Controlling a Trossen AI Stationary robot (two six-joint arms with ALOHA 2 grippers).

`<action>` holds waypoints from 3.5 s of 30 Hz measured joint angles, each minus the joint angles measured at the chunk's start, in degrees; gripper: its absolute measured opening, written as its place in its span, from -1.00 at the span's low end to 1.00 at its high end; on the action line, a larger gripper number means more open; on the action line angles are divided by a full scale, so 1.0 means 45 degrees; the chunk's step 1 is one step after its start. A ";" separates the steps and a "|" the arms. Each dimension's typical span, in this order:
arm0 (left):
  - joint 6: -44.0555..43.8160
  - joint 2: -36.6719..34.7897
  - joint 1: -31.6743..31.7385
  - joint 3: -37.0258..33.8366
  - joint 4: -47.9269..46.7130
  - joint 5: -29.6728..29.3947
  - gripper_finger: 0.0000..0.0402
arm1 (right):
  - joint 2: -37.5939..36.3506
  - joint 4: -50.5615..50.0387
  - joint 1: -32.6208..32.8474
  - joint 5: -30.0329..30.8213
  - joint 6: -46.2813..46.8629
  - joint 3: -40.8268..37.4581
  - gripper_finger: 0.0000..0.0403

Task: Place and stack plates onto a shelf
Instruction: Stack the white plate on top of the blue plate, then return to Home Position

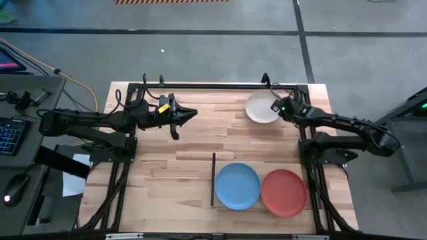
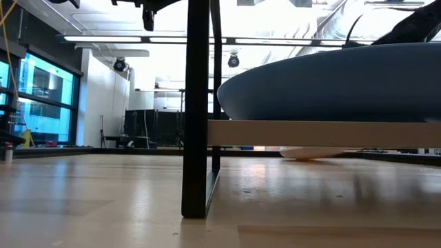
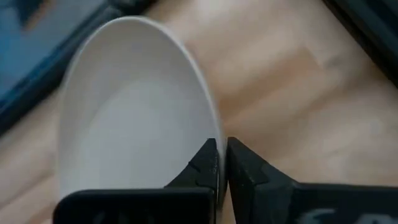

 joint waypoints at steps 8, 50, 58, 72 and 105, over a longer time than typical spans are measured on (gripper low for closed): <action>0.0005 -0.0637 0.0000 0.0000 -0.0056 -0.0021 -0.88 | -0.1829 -0.0103 -0.0551 -0.0806 -0.4077 0.2218 -1.00; 0.0041 -0.1483 0.0000 0.0000 -0.0070 -0.0643 -0.88 | -0.0339 -0.2483 0.9200 -0.6499 -0.7048 0.5113 -1.00; 0.0126 -0.1483 0.0000 0.0000 -0.0075 -0.0643 -0.88 | 0.2002 -0.1576 1.0675 -0.6326 -0.6596 0.5123 -1.00; 0.0219 -0.1483 0.0000 0.0000 -0.0447 -0.0646 -0.88 | 0.4305 0.0724 1.1178 -0.6358 -0.6892 0.5123 -1.00; 0.0024 -0.1483 0.0335 0.0000 -0.0823 -0.0711 -0.88 | 0.2663 -0.5455 1.0886 -0.6755 -0.9615 0.6222 0.00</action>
